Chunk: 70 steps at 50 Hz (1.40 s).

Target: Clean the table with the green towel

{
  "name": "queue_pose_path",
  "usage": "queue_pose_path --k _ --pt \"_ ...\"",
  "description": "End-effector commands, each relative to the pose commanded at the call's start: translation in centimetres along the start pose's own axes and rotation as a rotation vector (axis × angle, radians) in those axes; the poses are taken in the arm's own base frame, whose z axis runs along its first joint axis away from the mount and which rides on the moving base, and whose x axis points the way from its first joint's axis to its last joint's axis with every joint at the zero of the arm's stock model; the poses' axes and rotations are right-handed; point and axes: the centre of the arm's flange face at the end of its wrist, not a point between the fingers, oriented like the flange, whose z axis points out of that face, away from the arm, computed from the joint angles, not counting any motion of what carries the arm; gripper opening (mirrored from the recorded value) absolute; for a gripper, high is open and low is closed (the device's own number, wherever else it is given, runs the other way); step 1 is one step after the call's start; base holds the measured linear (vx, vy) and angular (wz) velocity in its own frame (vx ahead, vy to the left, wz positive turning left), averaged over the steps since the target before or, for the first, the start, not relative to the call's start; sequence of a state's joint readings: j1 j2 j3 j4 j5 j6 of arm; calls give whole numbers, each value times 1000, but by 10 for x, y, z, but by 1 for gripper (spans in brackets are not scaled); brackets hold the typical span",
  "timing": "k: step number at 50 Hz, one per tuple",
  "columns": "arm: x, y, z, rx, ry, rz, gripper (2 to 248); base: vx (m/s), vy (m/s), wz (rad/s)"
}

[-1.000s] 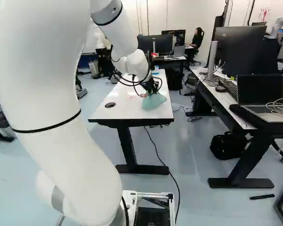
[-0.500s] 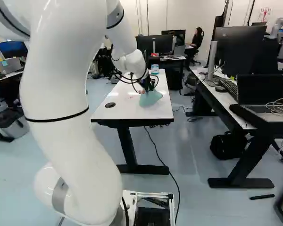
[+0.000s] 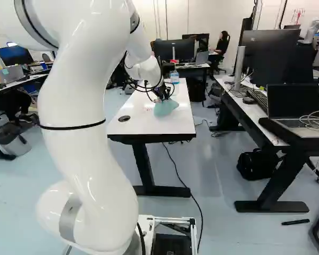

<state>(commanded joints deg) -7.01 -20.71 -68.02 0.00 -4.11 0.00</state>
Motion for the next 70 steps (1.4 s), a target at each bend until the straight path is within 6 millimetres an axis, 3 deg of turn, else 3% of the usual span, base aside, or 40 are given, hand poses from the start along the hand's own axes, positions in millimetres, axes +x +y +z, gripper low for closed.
queue_pose_path --k 38,54,70 --pt "35 -51 40 54 34 -55 42 0 0 0" --pt "36 -52 42 54 34 -56 42 0 0 0" --pt "26 -53 58 54 8 -57 42 0 0 0"
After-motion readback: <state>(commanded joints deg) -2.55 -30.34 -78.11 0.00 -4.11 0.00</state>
